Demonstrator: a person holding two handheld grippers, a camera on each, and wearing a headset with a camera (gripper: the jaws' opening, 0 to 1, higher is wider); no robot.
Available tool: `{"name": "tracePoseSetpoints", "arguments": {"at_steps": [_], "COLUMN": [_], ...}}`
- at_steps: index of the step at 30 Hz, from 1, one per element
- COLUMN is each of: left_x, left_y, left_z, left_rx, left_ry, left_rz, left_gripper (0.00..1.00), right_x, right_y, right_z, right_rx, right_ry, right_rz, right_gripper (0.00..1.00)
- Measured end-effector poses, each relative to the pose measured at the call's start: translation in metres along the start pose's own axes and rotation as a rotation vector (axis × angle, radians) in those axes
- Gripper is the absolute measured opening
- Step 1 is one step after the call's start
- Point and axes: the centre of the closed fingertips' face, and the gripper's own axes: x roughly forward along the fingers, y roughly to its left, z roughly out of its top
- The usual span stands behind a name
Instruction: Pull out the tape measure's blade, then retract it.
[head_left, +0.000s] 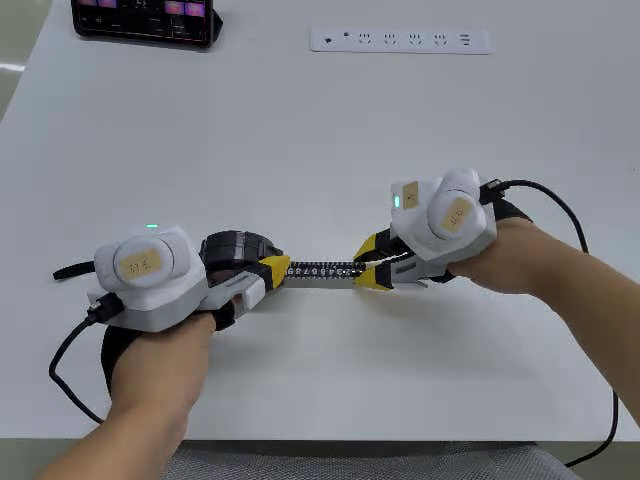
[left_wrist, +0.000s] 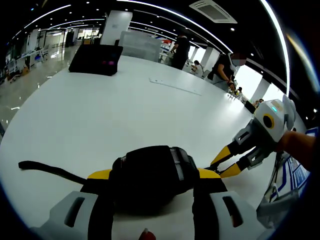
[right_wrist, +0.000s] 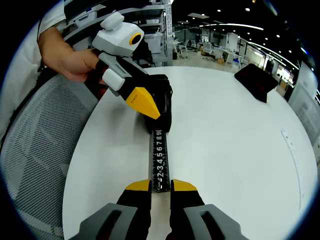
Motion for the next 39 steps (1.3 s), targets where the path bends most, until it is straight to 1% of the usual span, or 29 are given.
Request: {"name": "tracePoseSetpoints", "arguments": {"at_steps": [18,31,39], "left_x": [0.000,0.000,-0.001], "left_y": [0.000,0.000,-0.001], "left_z": [0.000,0.000,0.000], "left_rx": [-0.002,0.005,0.001], "left_ry": [0.001,0.001,0.000], "left_rz": [-0.005,-0.007,-0.008], "left_gripper": [0.59,0.59,0.59], "right_x": [0.019,0.030,0.040], "right_y": [0.002,0.003,0.002], "right_z": [0.023,0.034,0.047], "right_rx": [-0.008,-0.013,-0.010], "right_ry": [-0.032,-0.051,-0.079], "right_rz": [0.015,0.018,0.019], "right_gripper": [0.10,0.10,0.10]}}
